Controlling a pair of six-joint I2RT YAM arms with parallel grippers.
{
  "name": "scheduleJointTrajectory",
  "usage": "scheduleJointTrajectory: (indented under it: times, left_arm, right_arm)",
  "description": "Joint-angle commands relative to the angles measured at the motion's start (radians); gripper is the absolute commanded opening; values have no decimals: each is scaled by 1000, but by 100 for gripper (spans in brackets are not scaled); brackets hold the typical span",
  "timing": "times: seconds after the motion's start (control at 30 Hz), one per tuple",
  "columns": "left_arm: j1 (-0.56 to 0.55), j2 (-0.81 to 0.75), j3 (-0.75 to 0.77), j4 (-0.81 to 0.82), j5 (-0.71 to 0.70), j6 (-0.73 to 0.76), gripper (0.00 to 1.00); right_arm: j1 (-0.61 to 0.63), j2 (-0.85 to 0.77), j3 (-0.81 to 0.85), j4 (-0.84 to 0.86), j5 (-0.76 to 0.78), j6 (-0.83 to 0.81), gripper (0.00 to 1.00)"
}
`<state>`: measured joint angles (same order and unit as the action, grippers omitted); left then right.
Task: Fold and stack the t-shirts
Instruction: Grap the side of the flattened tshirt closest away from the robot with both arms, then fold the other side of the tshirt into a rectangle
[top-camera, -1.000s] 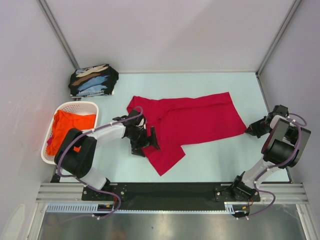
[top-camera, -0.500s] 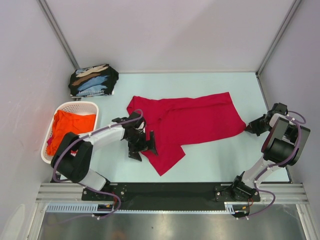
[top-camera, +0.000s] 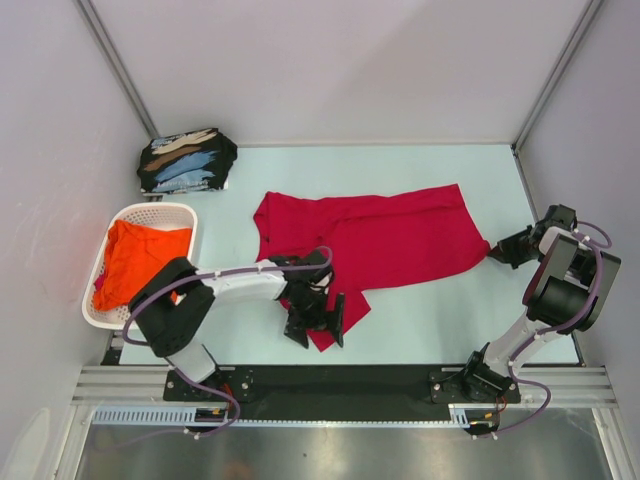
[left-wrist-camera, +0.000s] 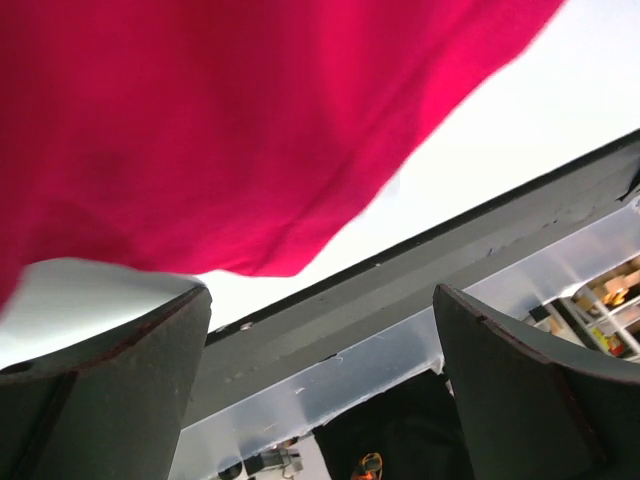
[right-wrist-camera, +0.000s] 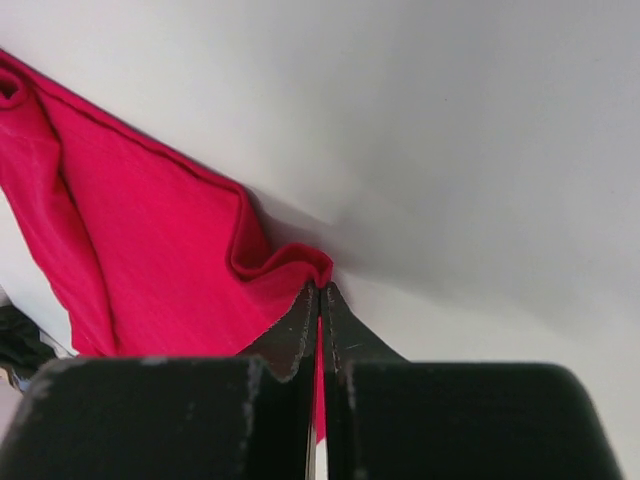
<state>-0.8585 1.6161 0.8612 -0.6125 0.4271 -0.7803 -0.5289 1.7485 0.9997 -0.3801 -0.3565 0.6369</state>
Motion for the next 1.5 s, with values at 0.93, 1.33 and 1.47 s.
scheduleJointTrajectory:
  times: [0.93, 1.33, 1.47]
  left_arm:
    - [-54, -102, 258, -418, -425, -97, 0]
    - [231, -62, 443, -414, -542, 76, 0]
    - [343, 31, 551, -389, -538, 148, 0]
  right_arm:
    - [29, -156, 22, 7, -114, 46, 0]
    - [89, -113, 143, 73, -124, 90, 0]
    - [115, -38, 200, 138, -130, 107, 0]
